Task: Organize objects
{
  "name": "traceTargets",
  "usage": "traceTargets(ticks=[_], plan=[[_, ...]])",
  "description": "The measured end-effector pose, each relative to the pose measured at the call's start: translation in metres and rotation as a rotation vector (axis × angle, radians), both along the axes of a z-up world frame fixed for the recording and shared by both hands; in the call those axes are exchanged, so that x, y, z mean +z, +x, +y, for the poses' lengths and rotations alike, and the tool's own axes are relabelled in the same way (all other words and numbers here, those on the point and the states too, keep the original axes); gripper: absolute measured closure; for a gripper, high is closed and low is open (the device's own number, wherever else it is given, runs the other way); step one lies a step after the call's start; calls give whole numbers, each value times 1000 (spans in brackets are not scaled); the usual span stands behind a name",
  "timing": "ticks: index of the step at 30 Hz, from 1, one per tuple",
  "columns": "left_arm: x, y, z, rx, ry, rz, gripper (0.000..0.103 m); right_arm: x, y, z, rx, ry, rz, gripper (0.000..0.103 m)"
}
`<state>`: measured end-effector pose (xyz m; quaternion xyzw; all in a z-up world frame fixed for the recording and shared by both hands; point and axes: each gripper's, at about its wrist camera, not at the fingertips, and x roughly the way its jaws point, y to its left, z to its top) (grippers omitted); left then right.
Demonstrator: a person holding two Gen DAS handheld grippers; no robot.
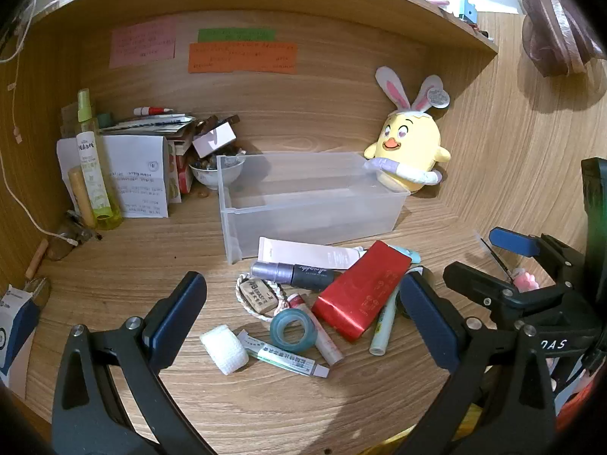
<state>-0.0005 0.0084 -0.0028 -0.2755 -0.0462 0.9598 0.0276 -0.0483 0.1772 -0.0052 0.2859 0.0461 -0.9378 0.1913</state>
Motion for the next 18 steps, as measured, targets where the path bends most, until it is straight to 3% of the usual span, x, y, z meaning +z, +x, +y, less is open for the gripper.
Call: traceTargets(ticks=[18], plan=[[-1,0,4,-5,-2,-3,0,1,1,1,4,-10,-6,0]])
